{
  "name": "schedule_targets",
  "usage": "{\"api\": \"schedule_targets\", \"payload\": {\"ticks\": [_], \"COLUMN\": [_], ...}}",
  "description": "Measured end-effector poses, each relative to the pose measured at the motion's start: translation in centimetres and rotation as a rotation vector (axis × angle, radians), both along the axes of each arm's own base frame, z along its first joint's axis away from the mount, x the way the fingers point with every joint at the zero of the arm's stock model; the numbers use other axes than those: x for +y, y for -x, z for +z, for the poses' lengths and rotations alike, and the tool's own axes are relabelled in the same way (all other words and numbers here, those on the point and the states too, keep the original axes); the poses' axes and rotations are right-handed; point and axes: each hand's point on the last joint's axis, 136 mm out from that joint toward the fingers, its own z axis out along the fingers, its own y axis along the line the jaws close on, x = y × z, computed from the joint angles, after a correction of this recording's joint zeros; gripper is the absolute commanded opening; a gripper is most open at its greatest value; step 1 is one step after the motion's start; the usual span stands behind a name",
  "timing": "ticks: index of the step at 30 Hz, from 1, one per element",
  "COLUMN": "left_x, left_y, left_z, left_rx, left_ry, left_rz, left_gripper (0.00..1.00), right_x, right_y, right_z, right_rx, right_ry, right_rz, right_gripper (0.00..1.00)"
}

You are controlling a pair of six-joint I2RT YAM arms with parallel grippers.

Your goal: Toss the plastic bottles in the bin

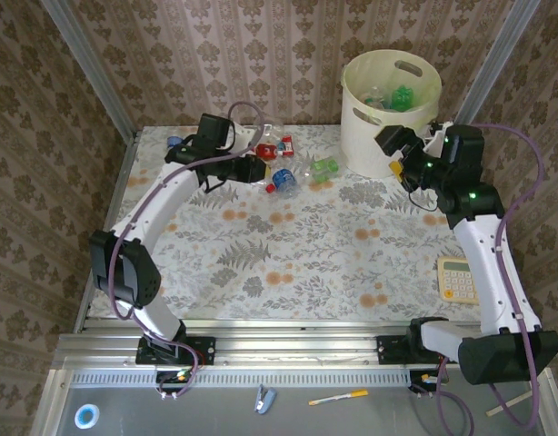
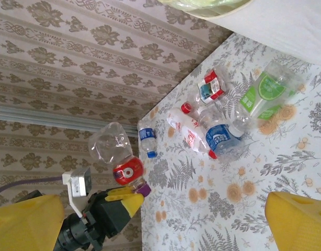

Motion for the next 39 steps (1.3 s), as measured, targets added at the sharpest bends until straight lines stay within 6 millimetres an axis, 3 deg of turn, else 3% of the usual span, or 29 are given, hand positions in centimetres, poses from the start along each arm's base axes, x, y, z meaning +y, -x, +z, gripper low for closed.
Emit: {"api": "schedule_targets", "payload": {"ticks": [9, 15, 22, 39], "left_x": [-5.8, -8.3, -9.9, -11.4], "left_y": [4.7, 7.2, 9.2, 9.8], "left_z": [1.4, 2.9, 3.0, 2.8], "left_rx": [-0.020, -0.024, 0.009, 0.038], "left_ry": [0.059, 0.120, 0.158, 0.161], "left_rz": [-0.219, -0.328, -0.409, -0.461], "left_gripper": [0.03, 0.03, 0.03, 0.02], "right_x": [2.0, 4.0, 6.1, 8.7], "right_y": [-0.5, -1.1, -1.4, -2.3], "right_z": [-0.7, -2.4, -3.4, -2.0], "right_rx": [0.004, 0.041, 0.044, -0.043], "right_ry": [0.001, 0.013, 0.042, 0.068], "right_rz": [0.053, 0.109, 0.172, 0.254], "right_gripper": [1.00, 1.00, 1.00, 1.00]}}
